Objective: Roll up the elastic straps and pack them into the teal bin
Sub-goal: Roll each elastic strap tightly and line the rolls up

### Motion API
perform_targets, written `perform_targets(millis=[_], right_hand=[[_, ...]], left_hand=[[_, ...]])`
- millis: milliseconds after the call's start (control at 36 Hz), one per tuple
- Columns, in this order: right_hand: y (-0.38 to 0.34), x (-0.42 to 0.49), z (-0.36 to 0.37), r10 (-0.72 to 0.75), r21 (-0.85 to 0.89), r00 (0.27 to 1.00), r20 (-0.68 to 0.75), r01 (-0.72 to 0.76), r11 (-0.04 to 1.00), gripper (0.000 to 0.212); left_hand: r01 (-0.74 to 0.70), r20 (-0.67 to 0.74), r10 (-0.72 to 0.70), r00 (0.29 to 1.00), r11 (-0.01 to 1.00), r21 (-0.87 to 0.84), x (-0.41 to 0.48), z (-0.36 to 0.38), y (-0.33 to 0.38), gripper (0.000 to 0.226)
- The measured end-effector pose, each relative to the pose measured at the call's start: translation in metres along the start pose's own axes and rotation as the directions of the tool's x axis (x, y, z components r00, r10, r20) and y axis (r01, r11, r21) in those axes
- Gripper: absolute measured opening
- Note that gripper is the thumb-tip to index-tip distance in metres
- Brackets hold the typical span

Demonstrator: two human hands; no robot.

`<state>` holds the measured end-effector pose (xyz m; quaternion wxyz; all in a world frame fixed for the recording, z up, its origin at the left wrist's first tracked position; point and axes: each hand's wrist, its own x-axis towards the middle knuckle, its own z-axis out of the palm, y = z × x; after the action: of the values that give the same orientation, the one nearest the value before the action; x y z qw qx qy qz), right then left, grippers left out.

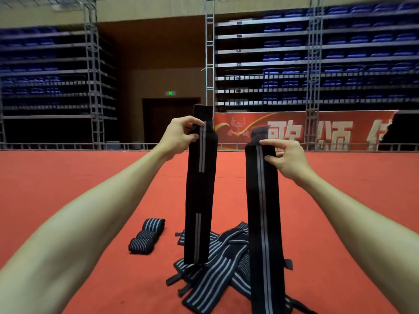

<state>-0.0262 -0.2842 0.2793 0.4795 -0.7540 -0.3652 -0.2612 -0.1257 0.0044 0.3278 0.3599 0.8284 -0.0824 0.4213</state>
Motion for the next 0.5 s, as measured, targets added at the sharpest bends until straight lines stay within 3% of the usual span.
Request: perform_targets(millis=[361, 500], right_hand=[[-0.023, 0.022, -0.001, -0.066, -0.040, 0.997, -0.036, 0.065, 0.997, 0.047], [-0.029, 0.029, -0.003, -0.066, -0.046, 0.990, -0.125, 0.061, 0.997, 0.046]], left_hand=[[-0.047, -0.181, 0.039, 0.983, 0.998, -0.040, 0.016, -0.004, 0.008, 0.044], [-0.056, -0.193, 0.043, 0.980, 0.996, -0.063, 0.015, -0.002, 0.014, 0.044]])
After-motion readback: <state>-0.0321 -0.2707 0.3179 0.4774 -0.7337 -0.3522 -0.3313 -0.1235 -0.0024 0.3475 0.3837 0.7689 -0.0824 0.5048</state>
